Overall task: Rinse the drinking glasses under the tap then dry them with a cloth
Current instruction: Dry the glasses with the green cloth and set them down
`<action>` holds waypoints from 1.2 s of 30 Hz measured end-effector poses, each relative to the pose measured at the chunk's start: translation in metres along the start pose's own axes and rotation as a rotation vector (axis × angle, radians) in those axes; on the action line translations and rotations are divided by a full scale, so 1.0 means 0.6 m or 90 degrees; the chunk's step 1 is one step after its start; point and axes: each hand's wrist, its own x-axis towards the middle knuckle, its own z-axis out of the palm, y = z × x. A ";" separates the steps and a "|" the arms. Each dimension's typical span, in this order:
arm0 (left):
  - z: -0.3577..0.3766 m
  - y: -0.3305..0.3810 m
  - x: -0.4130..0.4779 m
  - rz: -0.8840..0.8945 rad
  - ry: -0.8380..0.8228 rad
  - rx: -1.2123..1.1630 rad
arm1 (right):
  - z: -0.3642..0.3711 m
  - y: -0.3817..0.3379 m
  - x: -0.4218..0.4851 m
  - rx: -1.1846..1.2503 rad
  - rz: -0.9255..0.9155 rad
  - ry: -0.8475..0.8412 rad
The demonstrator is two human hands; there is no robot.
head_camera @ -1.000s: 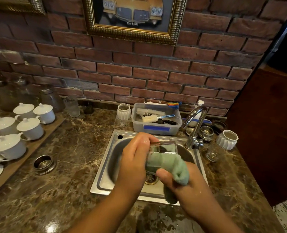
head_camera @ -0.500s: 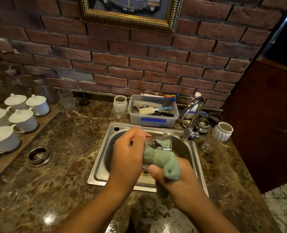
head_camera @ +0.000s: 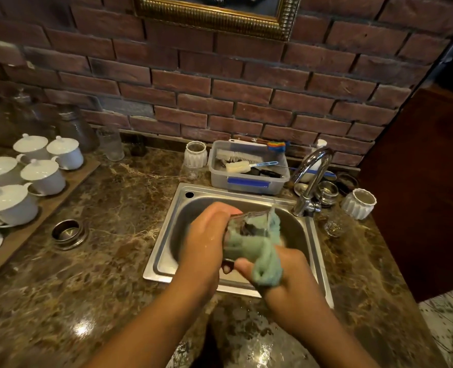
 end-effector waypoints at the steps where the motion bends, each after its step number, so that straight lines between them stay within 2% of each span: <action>1: -0.001 0.006 0.006 -0.117 -0.016 -0.048 | -0.003 0.011 -0.002 -0.116 -0.050 -0.011; 3: -0.009 0.016 0.010 -0.272 -0.067 -0.070 | -0.003 0.026 -0.010 -0.296 -0.107 -0.050; 5: -0.010 0.017 0.012 -0.292 -0.070 -0.043 | 0.000 0.030 -0.015 -0.303 -0.109 -0.061; 6: -0.007 0.013 0.013 -0.252 -0.051 -0.032 | 0.004 0.023 -0.016 -0.259 -0.101 -0.048; 8: -0.001 0.003 0.013 -0.076 -0.010 0.015 | 0.014 0.006 -0.019 -0.087 -0.037 0.005; 12: -0.012 -0.006 0.003 0.390 0.012 0.286 | 0.021 -0.007 -0.010 0.403 0.248 0.088; 14: -0.024 -0.005 -0.001 0.598 -0.055 0.430 | 0.015 0.000 -0.012 0.711 0.358 0.059; 15: -0.028 -0.006 -0.004 0.679 -0.102 0.481 | 0.009 0.000 -0.011 0.812 0.387 0.038; 17: -0.037 -0.009 -0.006 0.747 -0.153 0.511 | -0.006 -0.001 -0.010 0.848 0.400 -0.023; 18: -0.039 -0.013 -0.007 0.722 -0.158 0.497 | -0.013 0.000 -0.009 0.818 0.384 -0.048; 20: -0.035 -0.020 -0.018 0.577 -0.142 0.439 | -0.027 0.005 -0.004 0.692 0.337 -0.071; 23: -0.019 -0.026 -0.026 0.262 -0.120 0.336 | -0.059 -0.002 0.010 0.307 0.236 -0.133; 25: -0.018 -0.027 -0.019 0.062 -0.186 0.246 | -0.084 -0.014 0.020 0.131 0.193 -0.246; 28: -0.028 -0.029 -0.021 -0.170 -0.394 0.031 | -0.105 -0.026 0.029 0.086 0.208 -0.409; 30: -0.032 -0.028 -0.028 -0.310 -0.481 -0.094 | -0.105 -0.023 0.031 0.138 0.202 -0.447; 32: -0.034 -0.037 -0.026 -0.401 -0.468 -0.186 | -0.096 -0.013 0.030 0.205 0.245 -0.378; 34: -0.034 -0.046 -0.021 -0.433 -0.406 -0.249 | -0.078 0.012 0.027 0.302 0.293 -0.226; 36: -0.029 -0.053 -0.023 -0.419 -0.299 -0.319 | -0.054 0.028 0.024 0.398 0.324 -0.044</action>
